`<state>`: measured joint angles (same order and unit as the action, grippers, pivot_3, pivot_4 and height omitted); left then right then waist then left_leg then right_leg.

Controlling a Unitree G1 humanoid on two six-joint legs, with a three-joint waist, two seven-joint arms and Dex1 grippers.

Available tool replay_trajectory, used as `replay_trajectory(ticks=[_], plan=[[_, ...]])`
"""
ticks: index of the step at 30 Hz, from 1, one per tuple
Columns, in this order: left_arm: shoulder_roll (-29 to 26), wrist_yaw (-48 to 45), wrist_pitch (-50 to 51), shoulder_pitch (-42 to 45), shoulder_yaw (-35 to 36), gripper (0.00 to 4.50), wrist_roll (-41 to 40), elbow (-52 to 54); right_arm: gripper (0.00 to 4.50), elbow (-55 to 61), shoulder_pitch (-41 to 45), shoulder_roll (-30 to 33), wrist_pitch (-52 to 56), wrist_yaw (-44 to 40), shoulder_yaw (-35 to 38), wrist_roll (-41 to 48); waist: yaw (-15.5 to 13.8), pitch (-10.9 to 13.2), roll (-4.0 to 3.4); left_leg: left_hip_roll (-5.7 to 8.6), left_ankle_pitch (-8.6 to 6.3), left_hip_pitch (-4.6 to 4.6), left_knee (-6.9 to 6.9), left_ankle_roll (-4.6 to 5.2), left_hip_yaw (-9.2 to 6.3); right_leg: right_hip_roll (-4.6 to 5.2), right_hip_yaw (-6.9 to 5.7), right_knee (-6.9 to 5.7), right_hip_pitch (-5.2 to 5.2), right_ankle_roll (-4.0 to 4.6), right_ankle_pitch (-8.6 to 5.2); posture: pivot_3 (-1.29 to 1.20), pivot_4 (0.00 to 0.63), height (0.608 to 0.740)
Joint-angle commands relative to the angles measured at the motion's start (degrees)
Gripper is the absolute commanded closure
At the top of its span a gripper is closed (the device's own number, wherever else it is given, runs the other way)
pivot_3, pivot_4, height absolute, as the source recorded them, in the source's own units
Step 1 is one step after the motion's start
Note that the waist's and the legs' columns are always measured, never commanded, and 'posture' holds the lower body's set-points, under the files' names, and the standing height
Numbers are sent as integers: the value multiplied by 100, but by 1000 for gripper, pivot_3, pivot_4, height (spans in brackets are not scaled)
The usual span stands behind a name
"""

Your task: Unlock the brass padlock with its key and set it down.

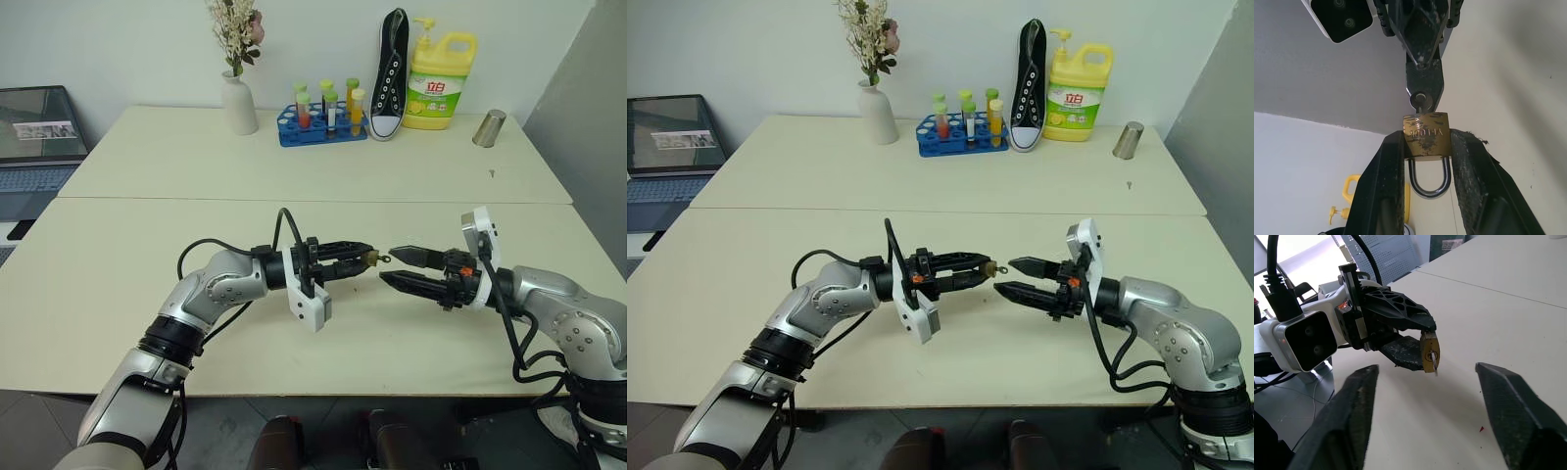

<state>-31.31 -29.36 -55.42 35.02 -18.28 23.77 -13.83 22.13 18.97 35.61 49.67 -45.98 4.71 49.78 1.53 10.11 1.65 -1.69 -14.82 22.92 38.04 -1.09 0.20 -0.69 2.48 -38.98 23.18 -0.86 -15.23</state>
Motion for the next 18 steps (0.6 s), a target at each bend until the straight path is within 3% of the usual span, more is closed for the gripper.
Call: replay_trajectory(ticks=[1, 6, 18], plan=[[-33, 111, 21, 6, 79, 3540, -25, 224, 2825, 55, 134, -32, 27, -25, 1, 125, 0, 0, 0, 0, 0, 0, 0, 0, 0, 0, 0, 0, 0, 0, 0, 0, 150, 740], [-37, 112, 20, 1, 75, 3540, -28, 227, 4406, 30, 191, -50, 85, -42, -25, 138, 0, 0, 0, 0, 0, 0, 0, 0, 0, 0, -1, 0, 0, 0, 0, 0, 150, 740], [-94, 144, -56, -39, 50, 3540, 61, 217, 4500, -69, 391, 14, 507, -107, 134, 542, 0, 0, 0, -1, 0, 0, 0, 0, 0, 0, 0, 0, 0, 1, 0, 0, 150, 740]])
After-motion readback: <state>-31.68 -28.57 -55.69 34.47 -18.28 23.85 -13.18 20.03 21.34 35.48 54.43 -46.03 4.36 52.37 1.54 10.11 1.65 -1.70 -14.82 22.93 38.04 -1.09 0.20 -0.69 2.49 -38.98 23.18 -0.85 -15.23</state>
